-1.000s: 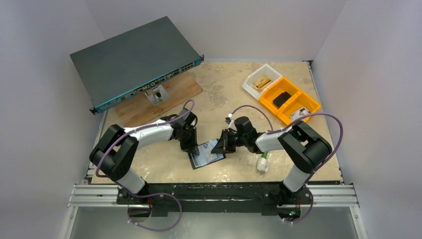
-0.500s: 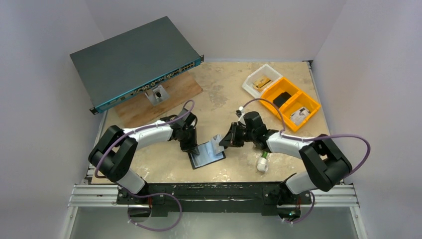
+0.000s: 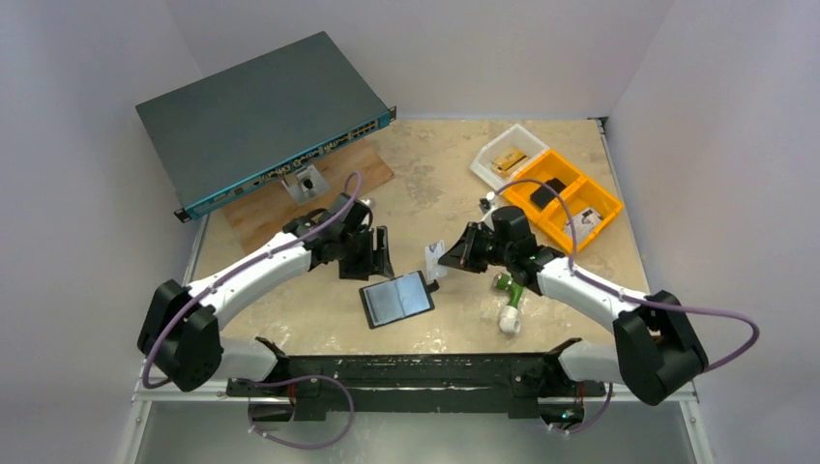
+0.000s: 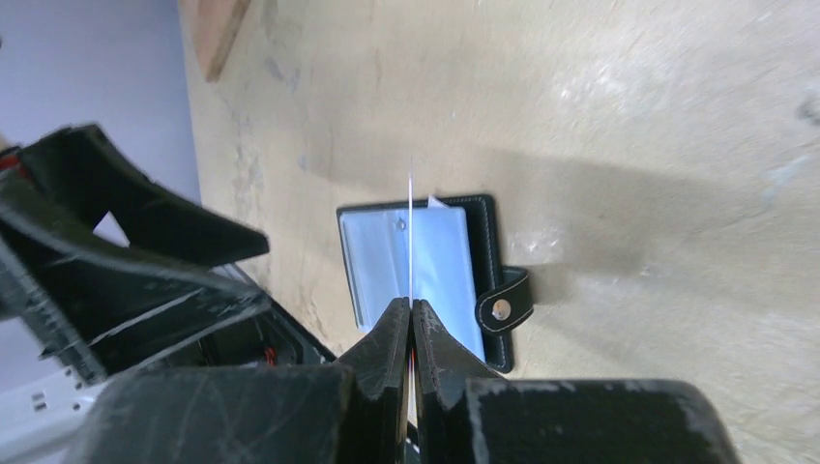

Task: Take the credit cards out of the card holder
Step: Remove the credit card from the card holder, then place the credit card in the storage box.

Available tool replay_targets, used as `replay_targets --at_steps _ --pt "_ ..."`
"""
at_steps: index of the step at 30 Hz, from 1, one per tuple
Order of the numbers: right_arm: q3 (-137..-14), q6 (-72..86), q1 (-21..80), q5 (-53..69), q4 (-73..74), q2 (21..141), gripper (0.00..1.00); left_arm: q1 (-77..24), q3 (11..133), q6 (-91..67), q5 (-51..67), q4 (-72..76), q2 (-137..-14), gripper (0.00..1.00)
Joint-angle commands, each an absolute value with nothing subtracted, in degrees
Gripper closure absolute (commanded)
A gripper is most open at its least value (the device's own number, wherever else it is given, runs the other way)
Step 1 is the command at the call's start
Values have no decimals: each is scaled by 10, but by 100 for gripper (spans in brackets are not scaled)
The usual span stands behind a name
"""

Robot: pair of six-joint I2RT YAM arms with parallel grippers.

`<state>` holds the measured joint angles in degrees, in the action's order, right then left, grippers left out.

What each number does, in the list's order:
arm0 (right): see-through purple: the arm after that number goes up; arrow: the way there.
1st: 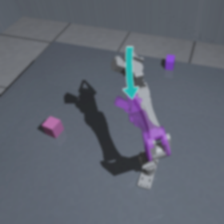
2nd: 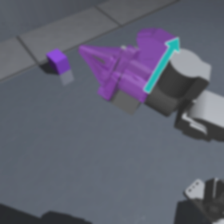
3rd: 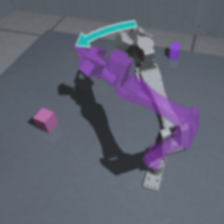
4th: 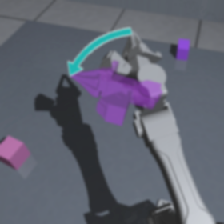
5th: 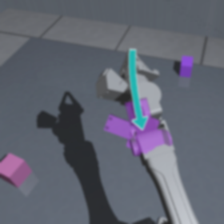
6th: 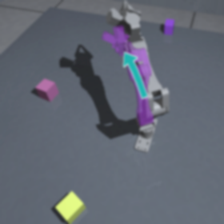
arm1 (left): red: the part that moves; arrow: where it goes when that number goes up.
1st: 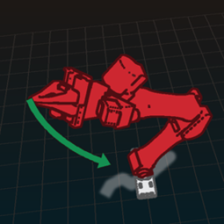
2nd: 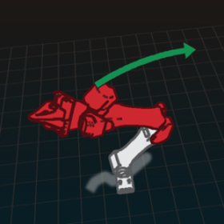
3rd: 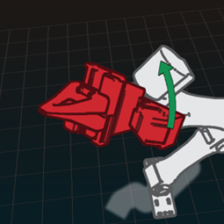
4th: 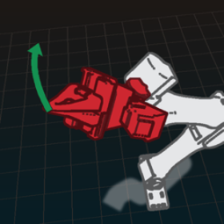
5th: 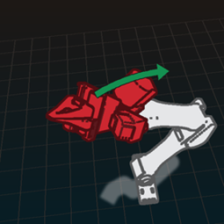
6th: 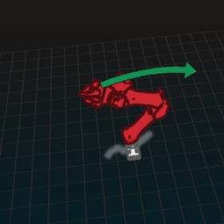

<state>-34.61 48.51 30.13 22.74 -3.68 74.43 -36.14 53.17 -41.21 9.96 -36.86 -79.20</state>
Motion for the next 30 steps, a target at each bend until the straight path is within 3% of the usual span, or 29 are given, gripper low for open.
replay_targets --at_steps 1,3,7,17,30 --pt "-379 487 259 182 17 686 100 -362 573 -379 97 -414 -737 25" --pt "-390 477 236 167 53 666 100 -363 582 -364 101 -433 -721 16" --pt "-431 449 175 122 137 643 100 -362 598 -331 120 -473 -688 12" --pt "-604 380 46 -111 338 686 100 -362 584 -264 132 -520 -605 10" --pt "-750 342 5 -371 431 850 100 -362 557 -273 144 -485 -588 9"
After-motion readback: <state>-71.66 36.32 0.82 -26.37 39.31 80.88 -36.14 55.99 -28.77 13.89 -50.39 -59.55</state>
